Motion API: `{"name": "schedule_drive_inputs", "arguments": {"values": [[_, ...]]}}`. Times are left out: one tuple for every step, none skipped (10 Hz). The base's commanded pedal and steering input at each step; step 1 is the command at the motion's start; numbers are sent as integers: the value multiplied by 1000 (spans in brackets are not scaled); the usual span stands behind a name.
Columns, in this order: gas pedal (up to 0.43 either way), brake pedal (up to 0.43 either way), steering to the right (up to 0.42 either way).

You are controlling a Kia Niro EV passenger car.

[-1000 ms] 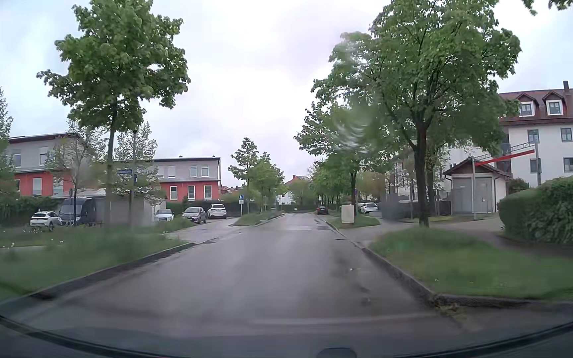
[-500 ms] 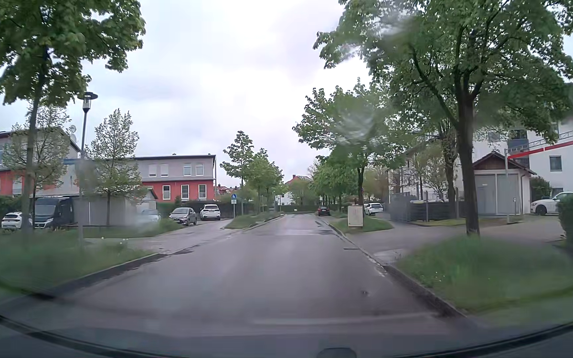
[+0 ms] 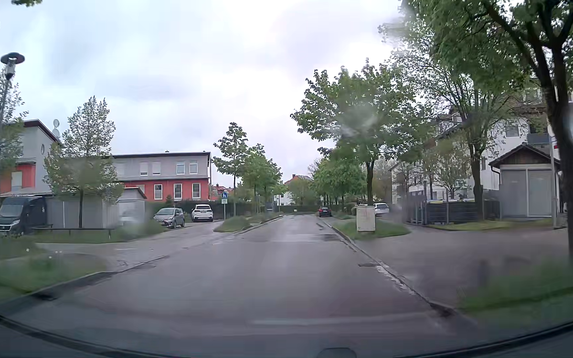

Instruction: Follow the waypoints while adhering to traffic rules and regulations

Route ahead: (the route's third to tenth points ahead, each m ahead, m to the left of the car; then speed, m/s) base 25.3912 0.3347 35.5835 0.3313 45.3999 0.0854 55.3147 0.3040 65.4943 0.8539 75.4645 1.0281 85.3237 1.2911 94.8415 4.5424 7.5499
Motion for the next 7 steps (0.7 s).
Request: {"name": "schedule_drive_inputs", "arguments": {"values": [[118,0,-1],[118,0,-1],[118,0,-1],[118,0,-1],[118,0,-1],[118,0,-1],[118,0,-1]]}}
